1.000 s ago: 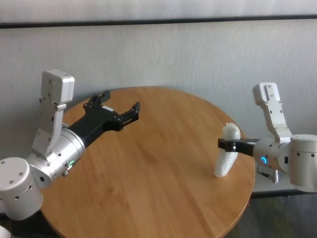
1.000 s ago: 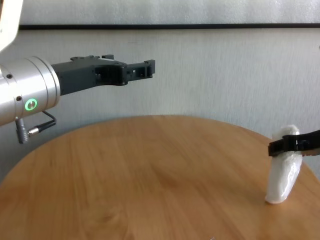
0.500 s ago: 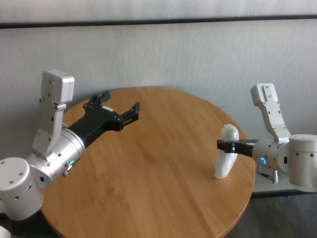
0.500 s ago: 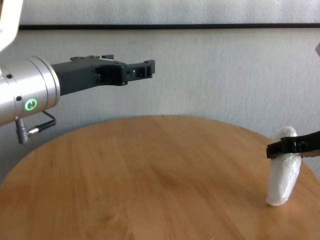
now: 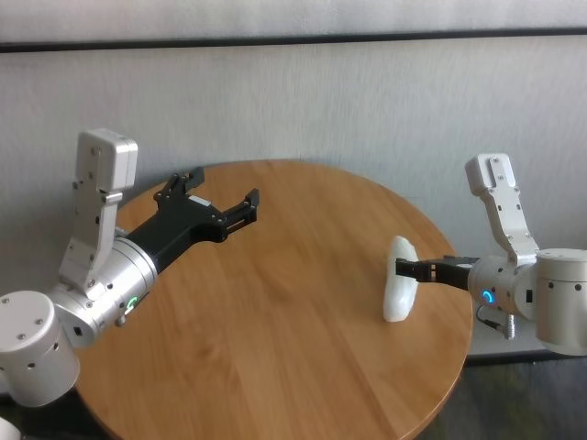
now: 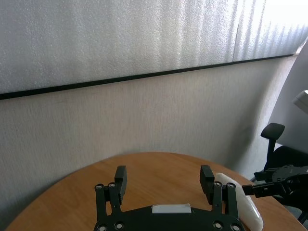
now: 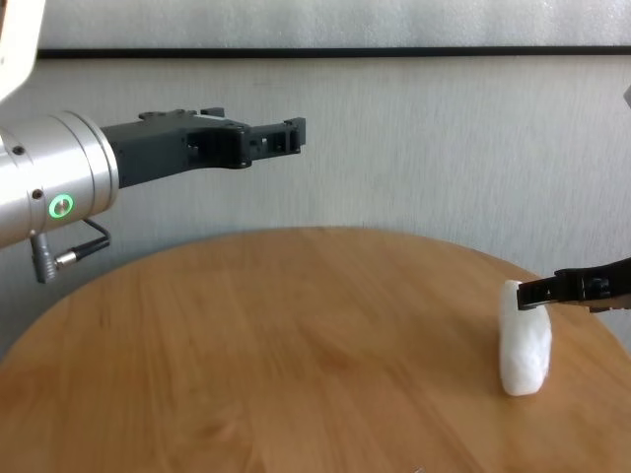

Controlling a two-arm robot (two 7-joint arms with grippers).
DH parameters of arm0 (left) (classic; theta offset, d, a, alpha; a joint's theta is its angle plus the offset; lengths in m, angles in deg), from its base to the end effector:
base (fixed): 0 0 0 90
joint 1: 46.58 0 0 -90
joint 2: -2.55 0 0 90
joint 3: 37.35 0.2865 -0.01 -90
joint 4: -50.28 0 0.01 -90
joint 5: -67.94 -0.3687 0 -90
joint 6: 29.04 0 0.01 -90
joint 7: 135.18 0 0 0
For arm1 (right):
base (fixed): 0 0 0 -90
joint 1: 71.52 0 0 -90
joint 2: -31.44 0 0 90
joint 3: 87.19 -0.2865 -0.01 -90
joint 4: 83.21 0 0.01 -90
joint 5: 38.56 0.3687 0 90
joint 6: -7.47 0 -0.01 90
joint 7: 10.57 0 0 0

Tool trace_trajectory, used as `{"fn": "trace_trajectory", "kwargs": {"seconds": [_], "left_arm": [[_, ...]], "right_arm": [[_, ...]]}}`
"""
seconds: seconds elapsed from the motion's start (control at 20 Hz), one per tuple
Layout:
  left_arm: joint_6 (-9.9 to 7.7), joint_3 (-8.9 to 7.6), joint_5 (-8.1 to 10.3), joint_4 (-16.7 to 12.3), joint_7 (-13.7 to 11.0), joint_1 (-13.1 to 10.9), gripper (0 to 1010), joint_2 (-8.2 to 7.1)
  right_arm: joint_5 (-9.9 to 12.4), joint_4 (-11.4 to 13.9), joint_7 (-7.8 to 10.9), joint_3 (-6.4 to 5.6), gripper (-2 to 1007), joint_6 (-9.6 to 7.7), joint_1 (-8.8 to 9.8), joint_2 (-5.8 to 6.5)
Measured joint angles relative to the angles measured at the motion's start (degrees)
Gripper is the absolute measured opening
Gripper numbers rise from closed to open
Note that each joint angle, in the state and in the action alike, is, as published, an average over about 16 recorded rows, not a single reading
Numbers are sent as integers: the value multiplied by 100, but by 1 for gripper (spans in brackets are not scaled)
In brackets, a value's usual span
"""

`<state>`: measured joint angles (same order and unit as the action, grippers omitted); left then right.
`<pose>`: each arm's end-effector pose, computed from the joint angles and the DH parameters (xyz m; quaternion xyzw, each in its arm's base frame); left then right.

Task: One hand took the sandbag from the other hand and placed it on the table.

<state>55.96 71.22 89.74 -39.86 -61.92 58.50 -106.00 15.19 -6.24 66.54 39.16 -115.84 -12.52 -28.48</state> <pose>0.4390 -0.0234 -0.2136 -0.0203 -0.0252 0.4652 0.8846 0.4857 0.0024 -0.2281 -0.2080 0.2299 -0.5871 0.7478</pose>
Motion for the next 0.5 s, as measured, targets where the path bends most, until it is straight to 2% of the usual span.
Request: {"fn": "trace_trajectory", "kwargs": {"seconds": [0.25,0.5], "left_arm": [[0,0,0,0,0,0,1001,0],[0,0,0,0,0,0,1001,0]], "right_arm": [[6,3,-6,-4,942,9,4,1],[9,6,-10,-8,991,14,6,2]]}}
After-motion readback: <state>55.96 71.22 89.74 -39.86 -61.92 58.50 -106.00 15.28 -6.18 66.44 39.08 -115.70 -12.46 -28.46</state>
